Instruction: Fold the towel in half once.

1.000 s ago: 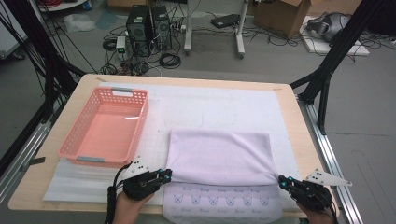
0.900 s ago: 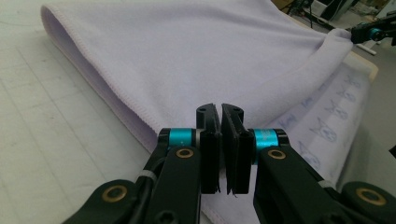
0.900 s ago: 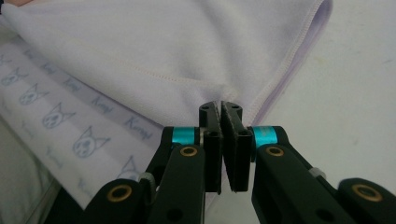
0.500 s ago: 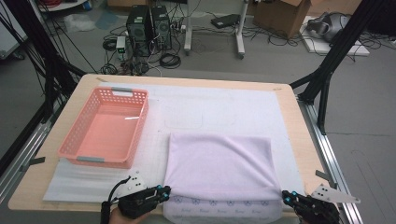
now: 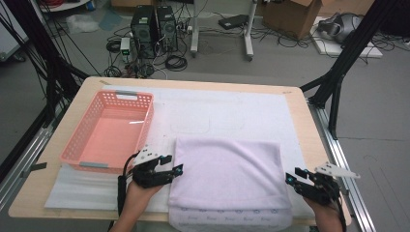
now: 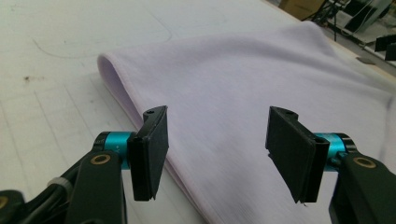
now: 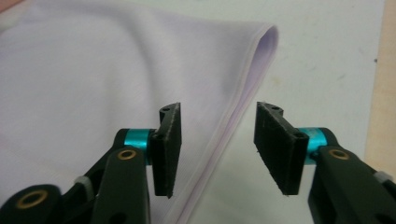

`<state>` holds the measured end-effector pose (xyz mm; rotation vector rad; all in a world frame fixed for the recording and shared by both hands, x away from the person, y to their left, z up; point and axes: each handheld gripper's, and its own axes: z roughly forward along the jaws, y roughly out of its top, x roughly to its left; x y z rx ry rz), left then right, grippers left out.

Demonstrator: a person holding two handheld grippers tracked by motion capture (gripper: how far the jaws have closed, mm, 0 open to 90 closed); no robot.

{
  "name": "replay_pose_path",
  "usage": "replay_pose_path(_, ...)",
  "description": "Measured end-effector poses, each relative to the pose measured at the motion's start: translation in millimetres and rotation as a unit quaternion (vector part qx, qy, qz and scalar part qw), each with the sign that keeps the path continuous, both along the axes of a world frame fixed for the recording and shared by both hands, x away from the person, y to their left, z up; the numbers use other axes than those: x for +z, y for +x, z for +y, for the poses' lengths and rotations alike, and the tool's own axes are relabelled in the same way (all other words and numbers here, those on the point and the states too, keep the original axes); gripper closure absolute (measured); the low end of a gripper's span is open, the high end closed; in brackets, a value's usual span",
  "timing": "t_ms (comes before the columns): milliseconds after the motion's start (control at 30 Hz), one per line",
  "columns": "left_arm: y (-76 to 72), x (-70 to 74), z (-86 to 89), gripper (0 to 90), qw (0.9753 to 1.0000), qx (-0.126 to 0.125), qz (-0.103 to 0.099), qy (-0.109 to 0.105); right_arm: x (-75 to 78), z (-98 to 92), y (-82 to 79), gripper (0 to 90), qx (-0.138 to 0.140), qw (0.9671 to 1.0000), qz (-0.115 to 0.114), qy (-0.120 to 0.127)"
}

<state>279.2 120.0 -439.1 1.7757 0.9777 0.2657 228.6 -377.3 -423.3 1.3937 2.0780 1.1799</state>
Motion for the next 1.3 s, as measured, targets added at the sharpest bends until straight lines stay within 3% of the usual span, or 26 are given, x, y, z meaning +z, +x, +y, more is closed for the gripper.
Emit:
replay_pose_path(67,14.3,-3.3,-1.4,38.9,0.9998,0.014,0.010,0.003,-4.7,3.4,18.1,45.8,-0.004,0.9999,0.012,-0.006)
replay_pose_path(167,27.7,-5.0,-1.8,38.9,0.9988,0.045,0.009,0.017,-12.6,9.1,38.1,44.7,-0.006,0.9994,0.028,-0.021)
replay_pose_path(233,33.7,-5.5,-2.6,39.4,0.9977,0.054,0.016,0.037,-16.4,13.0,47.5,44.2,-0.008,0.9990,0.034,-0.028)
replay_pose_path(300,40.6,-6.3,-4.4,38.8,0.9968,0.061,0.031,0.040,-19.2,16.4,55.6,44.0,-0.008,0.9989,0.036,-0.031)
replay_pose_path(367,46.2,-6.6,-7.6,39.2,0.9962,0.059,0.034,0.054,-20.8,20.1,62.5,44.3,-0.009,0.9985,0.039,-0.037)
replay_pose_path(400,48.4,-8.2,-9.1,39.7,0.9964,0.058,0.035,0.051,-21.4,21.7,65.8,44.8,-0.009,0.9985,0.041,-0.036)
replay_pose_path(467,52.8,-14.0,-12.1,40.1,0.9951,0.057,0.055,0.059,-22.3,26.6,72.1,47.9,-0.004,0.9976,0.048,-0.050)
replay_pose_path(533,53.1,-14.0,-13.3,42.3,0.9948,0.064,0.053,0.059,-21.1,29.9,74.4,51.2,-0.003,0.9966,0.048,-0.067)
replay_pose_path(633,50.5,-13.5,-18.7,47.2,0.9934,0.065,0.038,0.087,-19.4,29.9,76.4,65.2,0.003,0.9962,0.055,-0.066)
replay_pose_path(733,46.8,-12.9,-26.9,63.0,0.9908,0.054,0.017,0.123,-18.9,30.9,76.2,79.1,0.012,0.9964,0.064,-0.054)
replay_pose_path(767,46.3,-12.8,-27.7,68.3,0.9916,0.039,0.015,0.123,-18.8,31.6,76.2,80.8,0.013,0.9964,0.067,-0.050)
replay_pose_path(800,45.7,-12.9,-28.7,80.6,0.9922,0.026,0.015,0.121,-18.6,31.5,76.3,81.9,0.015,0.9962,0.069,-0.050)
replay_pose_path(867,44.8,-12.6,-31.1,83.5,0.9918,0.034,0.019,0.121,-18.9,29.3,77.3,83.2,0.016,0.9964,0.074,-0.039)
replay_pose_path(967,48.2,-13.6,-26.0,84.7,0.9943,0.050,0.056,0.076,-22.0,24.1,76.8,84.4,0.019,0.9972,0.072,-0.012)
replay_pose_path(1000,48.7,-13.2,-25.6,85.0,0.9942,0.052,0.058,0.075,-23.1,23.0,76.2,84.8,0.020,0.9975,0.068,-0.005)
replay_pose_path(1067,49.7,-11.0,-25.2,85.3,0.9953,0.061,0.038,0.066,-22.5,23.2,75.4,85.2,0.021,0.9982,0.054,-0.014)
replay_pose_path(1133,53.0,-7.0,-21.3,85.5,0.9961,0.078,0.027,0.032,-19.6,20.9,77.4,85.4,0.017,0.9993,0.031,-0.013)
replay_pose_path(1200,62.0,-0.1,-22.3,85.5,0.9961,0.070,0.034,0.041,-14.9,19.0,81.4,85.5,0.013,0.9997,0.017,-0.007)
replay_pose_path(1300,74.8,15.5,-24.9,85.5,0.9963,0.075,0.014,0.040,-7.6,19.8,90.9,85.5,0.009,0.9998,-0.002,-0.019)
